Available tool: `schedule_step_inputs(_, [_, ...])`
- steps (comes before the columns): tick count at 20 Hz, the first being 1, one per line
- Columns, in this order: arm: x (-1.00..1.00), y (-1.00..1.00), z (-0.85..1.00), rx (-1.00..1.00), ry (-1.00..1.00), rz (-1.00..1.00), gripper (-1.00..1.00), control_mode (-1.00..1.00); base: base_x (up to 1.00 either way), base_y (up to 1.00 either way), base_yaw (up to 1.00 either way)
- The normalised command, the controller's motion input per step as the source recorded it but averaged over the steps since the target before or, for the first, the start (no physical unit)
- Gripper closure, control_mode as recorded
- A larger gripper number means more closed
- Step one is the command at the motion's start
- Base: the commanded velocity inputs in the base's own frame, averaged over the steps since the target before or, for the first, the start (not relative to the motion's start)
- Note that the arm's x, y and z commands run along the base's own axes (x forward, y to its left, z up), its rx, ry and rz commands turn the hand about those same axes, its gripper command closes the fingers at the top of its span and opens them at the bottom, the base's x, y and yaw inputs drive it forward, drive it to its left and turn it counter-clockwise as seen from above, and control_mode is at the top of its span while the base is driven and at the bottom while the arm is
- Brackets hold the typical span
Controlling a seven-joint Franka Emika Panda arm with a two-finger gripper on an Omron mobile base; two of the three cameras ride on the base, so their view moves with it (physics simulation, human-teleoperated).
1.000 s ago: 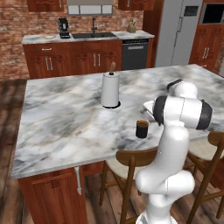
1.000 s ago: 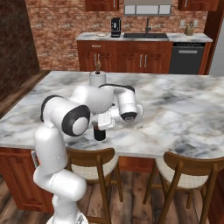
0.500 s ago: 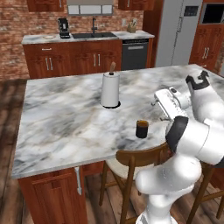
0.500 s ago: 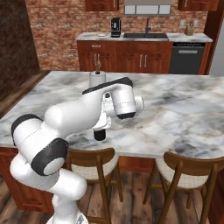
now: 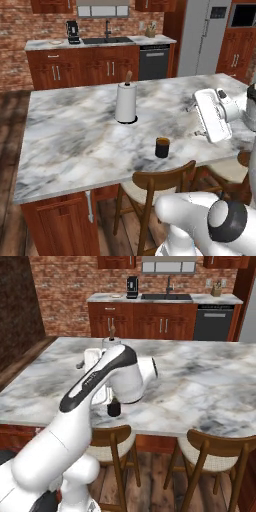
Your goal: Pick up the marshmallow and place it in the cup of hot chocolate on the dining counter.
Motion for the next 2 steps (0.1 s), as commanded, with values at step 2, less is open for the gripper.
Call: schedule_step_inputs(2, [-1.00, 0.22, 0.48, 0.00, -0.42, -0.05, -1.00, -1.00, 0.00, 0.00, 0.00])
